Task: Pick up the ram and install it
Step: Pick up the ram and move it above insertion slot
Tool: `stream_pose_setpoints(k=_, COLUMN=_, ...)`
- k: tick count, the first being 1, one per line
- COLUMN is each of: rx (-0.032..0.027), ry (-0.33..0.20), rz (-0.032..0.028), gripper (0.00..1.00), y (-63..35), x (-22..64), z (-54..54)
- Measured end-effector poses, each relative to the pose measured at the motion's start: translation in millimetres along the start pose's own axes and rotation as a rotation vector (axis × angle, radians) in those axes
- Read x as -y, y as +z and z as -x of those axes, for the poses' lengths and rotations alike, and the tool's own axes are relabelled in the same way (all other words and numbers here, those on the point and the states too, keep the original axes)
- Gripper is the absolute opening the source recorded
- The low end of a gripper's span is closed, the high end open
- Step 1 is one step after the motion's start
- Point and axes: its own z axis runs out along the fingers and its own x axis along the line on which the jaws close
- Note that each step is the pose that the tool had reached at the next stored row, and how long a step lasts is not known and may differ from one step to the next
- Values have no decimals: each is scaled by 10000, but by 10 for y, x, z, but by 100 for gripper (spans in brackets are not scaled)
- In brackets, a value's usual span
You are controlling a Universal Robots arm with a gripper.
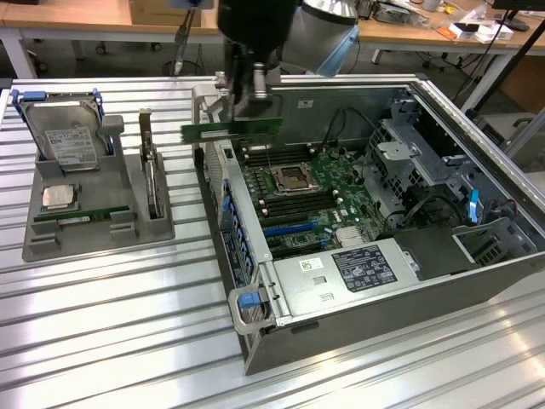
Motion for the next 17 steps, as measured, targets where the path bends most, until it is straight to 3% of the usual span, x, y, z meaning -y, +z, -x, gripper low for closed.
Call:
stream_pose_setpoints(k=4, rx=0, ry=-2, rz=-38, gripper=14, y=-8, x=205, z=3)
stream_pose_setpoints(k=6, rx=1, ry=-3, rz=-104, gripper=14, y=-14, x=351, z=6)
stream_pose_setpoints(k=11, rx=4, ry=40, rz=-219, gripper=14, y=-20, x=485, z=8)
stream_pose_setpoints(k=15, rx=16, ry=40, rz=-223, gripper=14, y=-20, x=488, z=7)
stream_pose_setpoints(k=17, rx=66, ry=40, rz=-222, gripper=14, y=-21, x=605, z=9)
